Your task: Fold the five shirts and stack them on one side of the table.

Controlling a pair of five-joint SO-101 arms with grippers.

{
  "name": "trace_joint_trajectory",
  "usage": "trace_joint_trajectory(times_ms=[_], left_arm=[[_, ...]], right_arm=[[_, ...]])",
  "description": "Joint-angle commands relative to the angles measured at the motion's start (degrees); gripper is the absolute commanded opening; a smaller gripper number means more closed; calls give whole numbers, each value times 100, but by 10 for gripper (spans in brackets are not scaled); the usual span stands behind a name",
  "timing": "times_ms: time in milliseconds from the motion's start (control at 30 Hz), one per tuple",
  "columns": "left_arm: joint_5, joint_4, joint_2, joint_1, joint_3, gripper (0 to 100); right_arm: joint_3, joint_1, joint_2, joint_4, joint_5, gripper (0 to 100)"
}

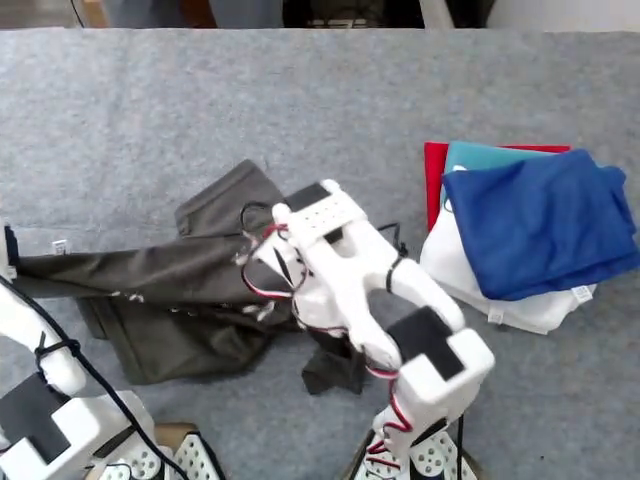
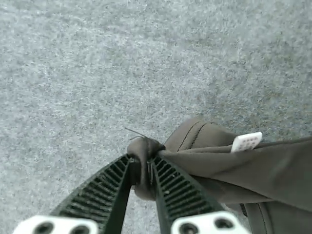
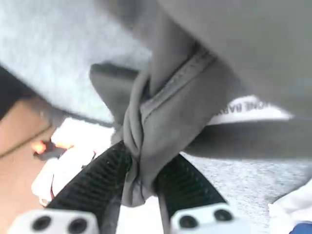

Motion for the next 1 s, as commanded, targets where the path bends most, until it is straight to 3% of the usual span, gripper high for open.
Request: trace_joint_trajectory(times_ms=[0,233,400,533,700,867,967], left_arm=[[-26,220,-62,-75,-426,29],[-26,193,-26,-66,-409,29],[-26,193,-35,-75,-418,29],[-26,193,-35,-75,-418,29],[-26,229,-53,-48,-409,29],[-18,237,-53,-48,-409,29],[-18,255,-53,-92,-409,29]], right_arm=[[48,9,-523,53,141,74],[-690,897,-1059,123,176,261],[-1587,1609,-1367,123,158,271],[-2360,1741,-1402,123,62,271],[-3196,1407,-1095,-273,-826,271],[-3670,404,84,-571,-1793,270],[-3987,0,875,-738,-1996,176]])
